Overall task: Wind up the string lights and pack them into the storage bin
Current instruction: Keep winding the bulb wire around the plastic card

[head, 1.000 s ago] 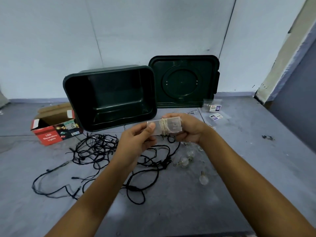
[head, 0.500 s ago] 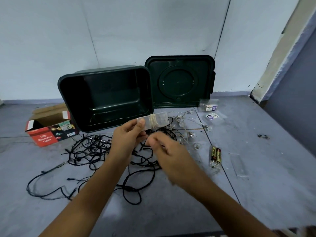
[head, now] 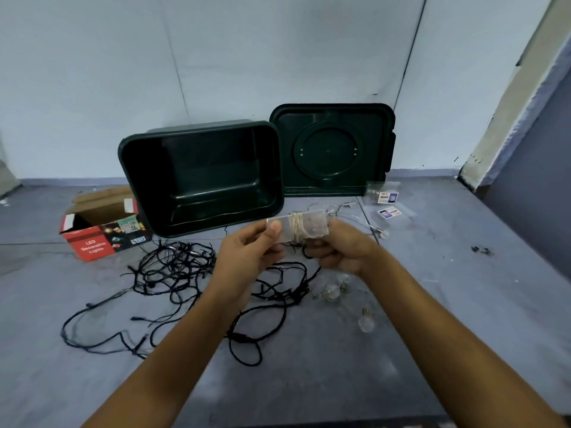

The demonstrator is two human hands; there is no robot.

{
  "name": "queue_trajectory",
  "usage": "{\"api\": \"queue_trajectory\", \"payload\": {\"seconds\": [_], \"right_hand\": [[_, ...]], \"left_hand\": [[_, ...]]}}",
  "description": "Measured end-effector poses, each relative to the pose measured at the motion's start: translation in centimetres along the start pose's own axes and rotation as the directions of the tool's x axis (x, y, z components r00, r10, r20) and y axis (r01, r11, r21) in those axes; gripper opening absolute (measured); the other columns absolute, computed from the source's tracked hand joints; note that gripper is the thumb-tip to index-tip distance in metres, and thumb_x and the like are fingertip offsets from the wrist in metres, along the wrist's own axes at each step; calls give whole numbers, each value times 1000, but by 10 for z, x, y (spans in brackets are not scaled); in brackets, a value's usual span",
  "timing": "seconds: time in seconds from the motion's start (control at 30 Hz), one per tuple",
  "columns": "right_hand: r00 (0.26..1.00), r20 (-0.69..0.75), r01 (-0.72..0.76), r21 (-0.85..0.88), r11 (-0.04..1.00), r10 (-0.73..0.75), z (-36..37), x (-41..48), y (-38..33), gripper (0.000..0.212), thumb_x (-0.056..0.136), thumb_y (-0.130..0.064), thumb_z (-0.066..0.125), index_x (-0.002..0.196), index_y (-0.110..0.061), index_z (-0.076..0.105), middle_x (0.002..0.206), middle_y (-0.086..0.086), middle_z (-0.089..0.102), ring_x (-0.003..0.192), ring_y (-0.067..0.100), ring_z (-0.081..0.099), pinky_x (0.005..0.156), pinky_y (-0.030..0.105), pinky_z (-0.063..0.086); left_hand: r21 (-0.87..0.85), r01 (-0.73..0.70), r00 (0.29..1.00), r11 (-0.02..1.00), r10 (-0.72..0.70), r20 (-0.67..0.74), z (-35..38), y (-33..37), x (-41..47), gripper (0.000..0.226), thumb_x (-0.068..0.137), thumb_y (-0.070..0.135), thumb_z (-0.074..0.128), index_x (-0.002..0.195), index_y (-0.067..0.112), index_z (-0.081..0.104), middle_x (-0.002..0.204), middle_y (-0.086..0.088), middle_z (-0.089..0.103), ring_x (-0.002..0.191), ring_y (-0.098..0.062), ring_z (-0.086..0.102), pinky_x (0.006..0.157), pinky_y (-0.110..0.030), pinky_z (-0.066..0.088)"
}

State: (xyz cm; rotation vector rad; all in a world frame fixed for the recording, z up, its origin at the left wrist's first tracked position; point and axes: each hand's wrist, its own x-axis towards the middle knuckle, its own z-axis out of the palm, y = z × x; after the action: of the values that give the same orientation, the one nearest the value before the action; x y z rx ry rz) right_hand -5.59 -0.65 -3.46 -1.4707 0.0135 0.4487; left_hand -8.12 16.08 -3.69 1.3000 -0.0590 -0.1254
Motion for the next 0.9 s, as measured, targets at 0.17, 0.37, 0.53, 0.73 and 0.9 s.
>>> {"api": "queue_trajectory", "payload": {"seconds": [0.17, 0.37, 0.53, 0.73, 0.9], "right_hand": [[970, -217, 84, -119, 989, -108, 50, -27, 31, 24, 99, -21, 40, 82, -15, 55, 54, -1, 39, 36, 5, 30, 35, 17, 23], [849, -111, 151, -887, 437, -517, 72, -60, 40, 27, 99, -19, 40, 118, -12, 58, 88, 5, 64, 75, 20, 61, 69, 35, 51], [622, 82, 173, -984, 34, -778, 60, -60, 4, 3, 83, -7, 64, 80, -7, 66, 69, 3, 61, 48, 12, 51, 42, 21, 45], [729, 10, 283, -915, 287, -685, 26, -34, -32, 13, 89, -20, 59, 89, -12, 69, 88, 0, 61, 80, 14, 57, 75, 27, 48], [958, -30, 207, -611, 764, -284, 8, -27, -30, 7, 86, -18, 63, 85, -14, 69, 74, -5, 65, 66, 2, 59, 63, 16, 48]], "left_hand": [[13, -3, 997, 1000, 5, -82, -7, -1, 6, 16, 87, 20, 59, 98, 11, 67, 79, -4, 60, 72, -11, 59, 67, -19, 54], [80, -6, 991, 997, 17, -134, -13, -2, 11, 12, 88, 21, 59, 96, 14, 66, 77, 0, 60, 72, -11, 60, 73, -23, 55], [119, -1, 997, 993, 10, -76, -12, -5, 6, 11, 88, 23, 60, 94, 17, 67, 80, -1, 62, 76, -12, 61, 71, -22, 55], [236, -56, 998, 970, 49, 36, -11, -5, 0, 23, 87, 24, 60, 103, 10, 68, 75, -1, 60, 68, -5, 61, 67, -20, 54], [274, -46, 989, 960, 5, 149, -11, -4, -4, 16, 87, 18, 60, 99, 15, 70, 79, -4, 62, 70, -7, 61, 67, -19, 53]]}}
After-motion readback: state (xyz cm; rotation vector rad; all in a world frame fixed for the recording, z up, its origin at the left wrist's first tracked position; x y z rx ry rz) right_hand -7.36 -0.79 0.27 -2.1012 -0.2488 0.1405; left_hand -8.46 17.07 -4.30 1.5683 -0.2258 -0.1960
